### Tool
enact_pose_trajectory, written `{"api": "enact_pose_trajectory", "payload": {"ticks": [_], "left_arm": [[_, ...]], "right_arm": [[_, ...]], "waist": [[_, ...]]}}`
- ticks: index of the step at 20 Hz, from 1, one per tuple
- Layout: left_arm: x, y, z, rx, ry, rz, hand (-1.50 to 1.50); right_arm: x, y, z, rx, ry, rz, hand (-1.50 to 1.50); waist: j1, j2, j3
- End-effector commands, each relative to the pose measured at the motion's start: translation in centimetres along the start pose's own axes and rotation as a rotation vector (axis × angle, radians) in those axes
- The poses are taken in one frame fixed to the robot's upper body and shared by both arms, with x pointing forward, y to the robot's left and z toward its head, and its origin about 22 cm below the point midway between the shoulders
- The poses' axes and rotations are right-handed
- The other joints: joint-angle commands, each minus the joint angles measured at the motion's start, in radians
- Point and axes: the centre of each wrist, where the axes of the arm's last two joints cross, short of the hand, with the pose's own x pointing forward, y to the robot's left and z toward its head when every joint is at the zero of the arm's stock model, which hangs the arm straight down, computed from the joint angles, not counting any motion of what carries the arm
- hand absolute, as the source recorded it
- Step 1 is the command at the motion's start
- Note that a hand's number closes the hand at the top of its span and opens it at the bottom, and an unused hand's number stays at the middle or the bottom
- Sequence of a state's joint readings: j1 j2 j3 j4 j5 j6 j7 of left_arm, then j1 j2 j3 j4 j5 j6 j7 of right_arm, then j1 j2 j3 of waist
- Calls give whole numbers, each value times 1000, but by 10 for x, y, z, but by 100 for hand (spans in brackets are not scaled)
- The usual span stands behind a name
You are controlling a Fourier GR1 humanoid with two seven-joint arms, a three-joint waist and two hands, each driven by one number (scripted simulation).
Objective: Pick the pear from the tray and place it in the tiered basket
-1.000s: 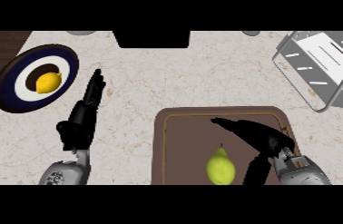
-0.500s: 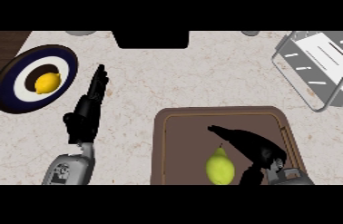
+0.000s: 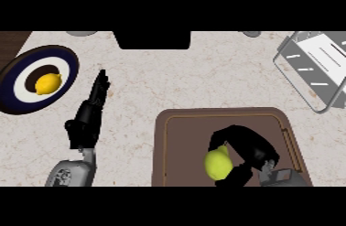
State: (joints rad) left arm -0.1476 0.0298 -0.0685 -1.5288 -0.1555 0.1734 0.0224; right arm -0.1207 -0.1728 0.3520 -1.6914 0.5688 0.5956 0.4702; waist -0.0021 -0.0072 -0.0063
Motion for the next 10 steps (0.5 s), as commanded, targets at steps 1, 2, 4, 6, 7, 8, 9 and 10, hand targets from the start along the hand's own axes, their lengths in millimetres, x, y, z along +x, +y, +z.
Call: {"api": "enact_pose_trajectory", "payload": {"ticks": [1,2,4,6,7,8,9,10], "left_arm": [[2,16,6,-20,11,2,0],[7,12,11,-9,-2,1,0],[3,-7,4,9,-4,-4,0],[-6,-1,16,10,11,-12,0],[4,4,8,-23,-1,-2,0],[-2,0,5,4,9,-21,0],[1,-1,9,7,6,-7,0],[-1,4,3,12,6,-6,0]], "right_arm": [[-2,15,-5,-41,-36,47,150],[10,20,-7,-40,-25,32,150],[-3,23,-25,-83,-20,42,150],[-34,1,7,-97,34,156,150],[-42,-8,10,-127,63,260,150],[-72,-34,27,-134,103,341,150],[-76,-53,41,-144,160,455,150],[-88,-62,51,-158,184,542,150]], "waist": [[4,7,6],[4,6,6],[4,8,7],[2,6,6],[2,6,7],[-9,8,7],[-11,2,7],[-24,5,7]]}}
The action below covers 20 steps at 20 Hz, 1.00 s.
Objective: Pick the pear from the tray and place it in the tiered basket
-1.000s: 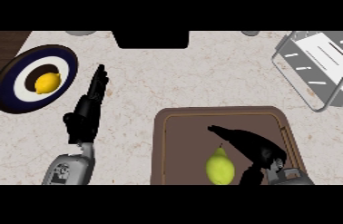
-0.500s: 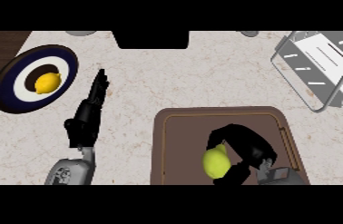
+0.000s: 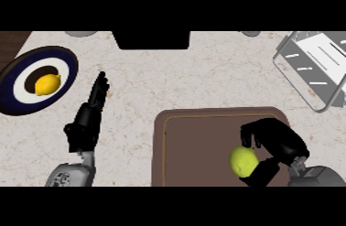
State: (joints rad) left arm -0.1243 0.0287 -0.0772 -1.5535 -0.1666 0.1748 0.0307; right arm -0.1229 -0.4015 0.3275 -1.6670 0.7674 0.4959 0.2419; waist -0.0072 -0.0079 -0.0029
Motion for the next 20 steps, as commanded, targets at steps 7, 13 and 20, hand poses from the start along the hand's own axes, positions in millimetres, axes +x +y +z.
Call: {"api": "enact_pose_trajectory", "payload": {"ticks": [7,13,20], "left_arm": [[4,10,3,9,-3,7,0],[0,26,2,23,15,-4,0],[17,-4,-5,0,-7,15,0]], "right_arm": [[-153,-66,87,-216,171,437,150],[-147,-133,137,-428,180,357,150],[-153,-214,197,-595,171,236,150]], "waist": [[-12,5,5],[-19,1,2],[-5,5,3]]}}
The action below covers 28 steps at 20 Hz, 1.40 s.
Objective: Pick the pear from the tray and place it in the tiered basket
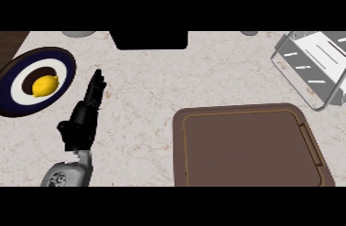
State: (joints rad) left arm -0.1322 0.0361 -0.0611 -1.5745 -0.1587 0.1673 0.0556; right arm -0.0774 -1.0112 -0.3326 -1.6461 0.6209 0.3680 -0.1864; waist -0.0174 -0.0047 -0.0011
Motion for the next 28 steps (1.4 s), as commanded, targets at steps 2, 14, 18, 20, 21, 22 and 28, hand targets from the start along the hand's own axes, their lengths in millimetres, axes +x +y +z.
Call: {"api": "enact_pose_trajectory", "payload": {"ticks": [2,14,18,20,21,22,28], "left_arm": [[6,17,-5,-10,2,8,0],[9,-13,-2,-37,-30,-4,0],[-17,-9,-12,-38,-20,8,0],[7,-18,9,-32,-28,5,0],[5,-3,-2,-17,-29,-18,0],[-11,-11,-3,-31,-3,-9,0],[5,-2,-11,-25,-3,-2,0]], "right_arm": [[-18,-64,12,-53,29,-61,150],[-25,-112,-19,-73,66,-353,150],[-36,-108,-40,-94,84,-339,150],[-19,-99,-59,-113,107,-328,150],[-22,-79,-64,-122,114,-277,150],[-27,-88,-62,-108,129,-270,150],[-40,-73,-92,-129,140,-227,150]], "waist": [[15,3,0],[41,8,0],[43,13,0],[50,9,1],[46,10,1],[36,9,1],[44,12,1]]}}
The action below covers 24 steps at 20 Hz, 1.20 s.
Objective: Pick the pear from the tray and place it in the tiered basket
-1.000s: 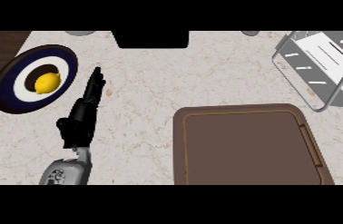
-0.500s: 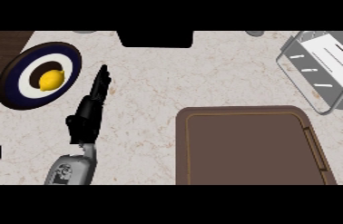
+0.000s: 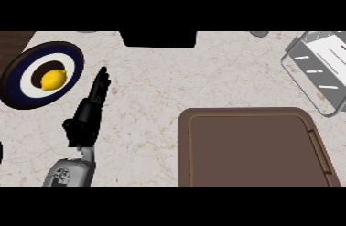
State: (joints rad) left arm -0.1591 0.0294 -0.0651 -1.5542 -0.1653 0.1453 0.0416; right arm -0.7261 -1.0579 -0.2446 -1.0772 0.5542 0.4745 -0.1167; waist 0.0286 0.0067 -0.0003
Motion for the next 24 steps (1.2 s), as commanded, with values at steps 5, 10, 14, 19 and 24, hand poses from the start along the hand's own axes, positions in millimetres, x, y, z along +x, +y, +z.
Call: {"api": "enact_pose_trajectory", "payload": {"ticks": [5,10,14,19,24], "left_arm": [[13,-14,-7,-3,8,13,0],[15,-25,-6,-22,14,27,0],[-10,-2,-6,2,-8,3,0],[-2,-7,-10,-2,-6,1,0],[-8,-8,-1,-23,3,8,0]], "right_arm": [[-27,35,-27,5,9,82,150],[-36,55,-41,49,150,-217,-150],[-57,43,-34,73,116,-332,-150],[-56,40,-40,-32,118,-538,-150],[-92,0,-5,-205,286,-640,-150]], "waist": [[0,2,1],[2,4,1],[8,10,1],[4,7,2],[9,13,3]]}}
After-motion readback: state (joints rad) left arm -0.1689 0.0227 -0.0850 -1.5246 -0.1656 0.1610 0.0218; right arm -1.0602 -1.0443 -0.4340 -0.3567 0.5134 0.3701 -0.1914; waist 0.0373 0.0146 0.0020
